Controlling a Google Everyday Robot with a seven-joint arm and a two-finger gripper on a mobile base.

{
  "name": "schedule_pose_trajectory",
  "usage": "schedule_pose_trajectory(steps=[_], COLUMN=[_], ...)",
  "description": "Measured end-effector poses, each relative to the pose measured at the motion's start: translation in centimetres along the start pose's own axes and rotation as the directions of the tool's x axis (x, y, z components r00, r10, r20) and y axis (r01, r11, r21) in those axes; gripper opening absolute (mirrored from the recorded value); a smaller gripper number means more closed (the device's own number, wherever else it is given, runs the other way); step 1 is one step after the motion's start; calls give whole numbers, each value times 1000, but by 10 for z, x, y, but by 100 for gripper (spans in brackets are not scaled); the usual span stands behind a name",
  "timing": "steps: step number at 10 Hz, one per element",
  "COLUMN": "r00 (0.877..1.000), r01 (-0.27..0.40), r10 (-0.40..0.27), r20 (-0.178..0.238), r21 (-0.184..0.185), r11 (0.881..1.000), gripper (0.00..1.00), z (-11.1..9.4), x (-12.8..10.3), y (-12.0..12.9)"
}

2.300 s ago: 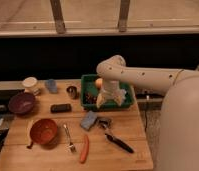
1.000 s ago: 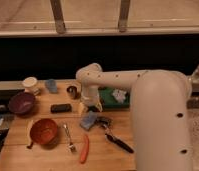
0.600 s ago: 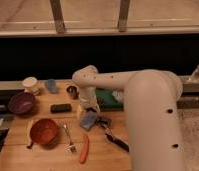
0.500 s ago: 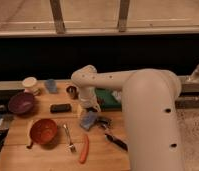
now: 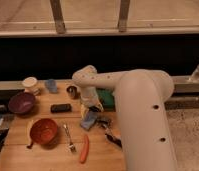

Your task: Wipe red bowl with sponge

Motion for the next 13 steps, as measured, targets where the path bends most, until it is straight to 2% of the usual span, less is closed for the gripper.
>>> schedule_pose_trajectory(steps=[4,5,7,11,13], r00=[1000,999,999,999,996], r01=[-28,-40,-38,-45,-54], r10=[27,40,38,45,55], r20=[-11,-5,0,28,65], r21=[-21,-15,-16,-17,-24], r11=[999,999,999,999,998], gripper=[67,61,38,2,0], z=[12,12,14,10,-3], x=[1,1,2,10,16], y=[-9,-9,-3,-3,-7])
